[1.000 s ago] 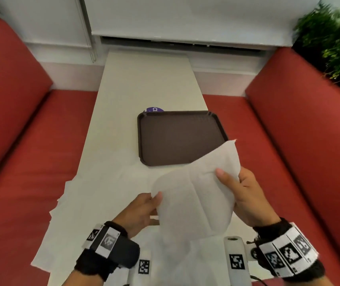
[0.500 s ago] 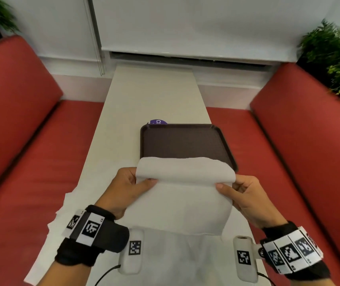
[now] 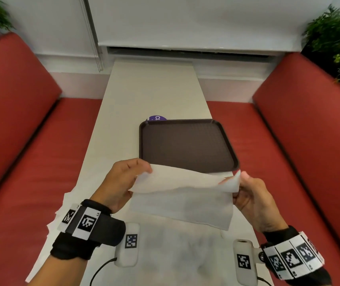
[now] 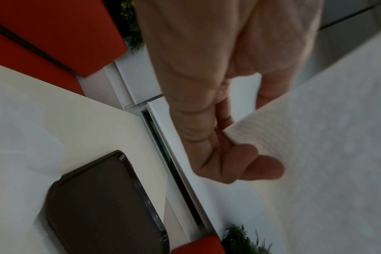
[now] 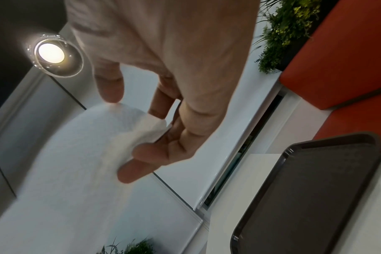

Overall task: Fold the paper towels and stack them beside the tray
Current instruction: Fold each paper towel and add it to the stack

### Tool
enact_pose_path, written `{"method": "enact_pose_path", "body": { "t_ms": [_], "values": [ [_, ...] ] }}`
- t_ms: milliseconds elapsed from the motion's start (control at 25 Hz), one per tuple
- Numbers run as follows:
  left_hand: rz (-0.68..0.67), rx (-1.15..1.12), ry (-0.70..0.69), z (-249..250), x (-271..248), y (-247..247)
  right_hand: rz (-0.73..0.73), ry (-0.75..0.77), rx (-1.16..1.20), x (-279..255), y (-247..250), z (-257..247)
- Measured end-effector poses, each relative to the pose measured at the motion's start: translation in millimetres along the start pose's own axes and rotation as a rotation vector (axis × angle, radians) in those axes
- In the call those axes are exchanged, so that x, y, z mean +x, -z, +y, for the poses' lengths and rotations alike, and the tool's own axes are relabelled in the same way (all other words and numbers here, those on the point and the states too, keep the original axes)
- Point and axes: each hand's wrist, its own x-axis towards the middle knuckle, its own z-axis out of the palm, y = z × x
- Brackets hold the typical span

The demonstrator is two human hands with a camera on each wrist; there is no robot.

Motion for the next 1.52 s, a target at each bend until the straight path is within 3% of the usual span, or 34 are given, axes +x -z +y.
{"method": "enact_pose_path", "body": {
  "t_ms": [240,440,600,840,1000,1120,1240,1320,1440,1520],
  "values": [
    [-0.112,0.151,0.015,-11.1,15.9,-15.6,0.232,-0.001,-0.248,-22.3,7.3,7.5],
    [-0.078,0.676,-0.117,-55.0,61.1,-46.9,0.358,-0.128,-0.367,-47.0,39.1,32.2],
    [-0.227,1.018,-0.139,-96.8,114.1,-97.5,0.589,-0.245,-0.546,-60.8,75.3,85.8],
    [-0.356,1.252,-0.075,-136.8,175.6,-162.7,0.787,-0.353,-0.617,-50.3,101.3,130.1],
    [-0.535,1.445,-0.015,-156.1,199.5,-184.2,0.789,-0.428,-0.681,-41.8,116.4,150.6],
    [-0.581,1.487,-0.004,-172.6,207.0,-181.8,0.746,-0.456,-0.700,-39.1,124.2,160.7],
    [-0.549,1.490,0.037,-180.2,206.9,-178.1,0.714,-0.464,-0.780,-36.8,128.0,164.5],
    [-0.505,1.506,-0.016,-172.1,198.3,-178.8,0.693,-0.440,-0.826,-39.1,126.1,160.7],
    [-0.296,1.318,-0.142,-142.9,169.3,-162.0,0.661,-0.355,-0.944,-43.8,112.9,147.1],
    [-0.214,1.142,-0.107,-123.4,132.7,-125.1,0.563,-0.230,-1.042,-45.8,96.0,143.8]
  ]
}}
